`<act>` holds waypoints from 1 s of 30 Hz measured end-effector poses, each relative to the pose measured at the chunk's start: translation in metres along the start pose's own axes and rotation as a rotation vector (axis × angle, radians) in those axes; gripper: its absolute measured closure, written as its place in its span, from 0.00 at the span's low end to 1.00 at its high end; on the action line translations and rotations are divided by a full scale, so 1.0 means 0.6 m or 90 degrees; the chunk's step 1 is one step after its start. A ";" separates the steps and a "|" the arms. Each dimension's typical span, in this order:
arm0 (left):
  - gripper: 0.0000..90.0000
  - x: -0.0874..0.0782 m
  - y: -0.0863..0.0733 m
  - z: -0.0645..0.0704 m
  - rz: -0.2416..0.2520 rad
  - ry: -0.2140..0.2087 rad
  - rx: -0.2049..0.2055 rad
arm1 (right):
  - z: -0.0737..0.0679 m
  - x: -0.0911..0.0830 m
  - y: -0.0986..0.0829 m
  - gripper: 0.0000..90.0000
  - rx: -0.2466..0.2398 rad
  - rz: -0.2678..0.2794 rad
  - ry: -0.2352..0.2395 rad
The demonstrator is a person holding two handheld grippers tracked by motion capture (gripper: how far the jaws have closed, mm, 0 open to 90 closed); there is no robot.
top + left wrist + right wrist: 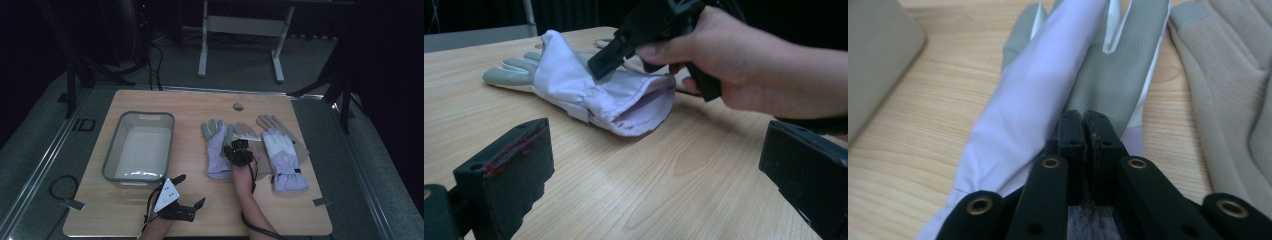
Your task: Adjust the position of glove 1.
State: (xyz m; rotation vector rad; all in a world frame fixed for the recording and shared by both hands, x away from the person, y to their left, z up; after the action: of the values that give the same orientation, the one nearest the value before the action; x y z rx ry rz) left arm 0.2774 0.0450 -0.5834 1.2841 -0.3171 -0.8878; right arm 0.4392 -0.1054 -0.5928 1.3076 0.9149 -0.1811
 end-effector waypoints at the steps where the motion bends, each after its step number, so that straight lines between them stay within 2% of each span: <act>1: 0.01 0.000 0.000 0.000 0.001 -0.001 0.001 | 0.000 0.004 -0.002 0.94 -0.005 -0.003 -0.002; 7: 0.01 0.000 0.000 0.001 0.000 -0.002 -0.001 | -0.001 -0.003 0.004 0.85 -0.013 -0.001 0.010; 10: 0.01 0.000 0.000 0.001 0.001 0.000 0.000 | 0.000 -0.017 0.012 0.80 -0.029 0.005 0.024; 12: 0.01 0.000 0.000 0.000 0.000 0.001 0.001 | 0.004 -0.027 0.019 0.75 -0.055 0.007 0.024; 14: 0.01 0.000 0.000 0.000 0.001 0.002 0.001 | 0.008 -0.038 0.025 0.70 -0.074 0.010 0.039; 20: 0.01 0.000 0.000 -0.001 0.002 0.002 -0.006 | 0.028 -0.083 0.040 0.63 -0.137 0.020 0.055; 22: 0.01 0.000 0.001 -0.001 0.002 0.002 -0.005 | 0.038 -0.099 0.047 0.63 -0.153 0.029 0.049; 24: 0.01 0.000 0.001 -0.001 0.002 0.002 -0.005 | 0.049 -0.114 0.053 0.59 -0.155 0.038 0.046; 30: 0.01 0.000 0.001 -0.001 0.004 0.002 -0.005 | 0.084 -0.152 0.059 0.60 -0.182 0.046 0.027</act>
State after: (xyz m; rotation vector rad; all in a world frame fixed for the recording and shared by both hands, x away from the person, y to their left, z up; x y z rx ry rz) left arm 0.2778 0.0454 -0.5831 1.2766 -0.3148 -0.8815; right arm 0.4246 -0.1726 -0.5069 1.0793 0.8921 0.0343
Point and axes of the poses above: each handheld gripper's, and its own axes: x roughly forward along the jaws, y roughly out of its top, z roughly to its right, the point moved 8 cm from there along x, roughly forward along the jaws, and after that the axes turned 15 degrees about -x, right-handed, at the moved point
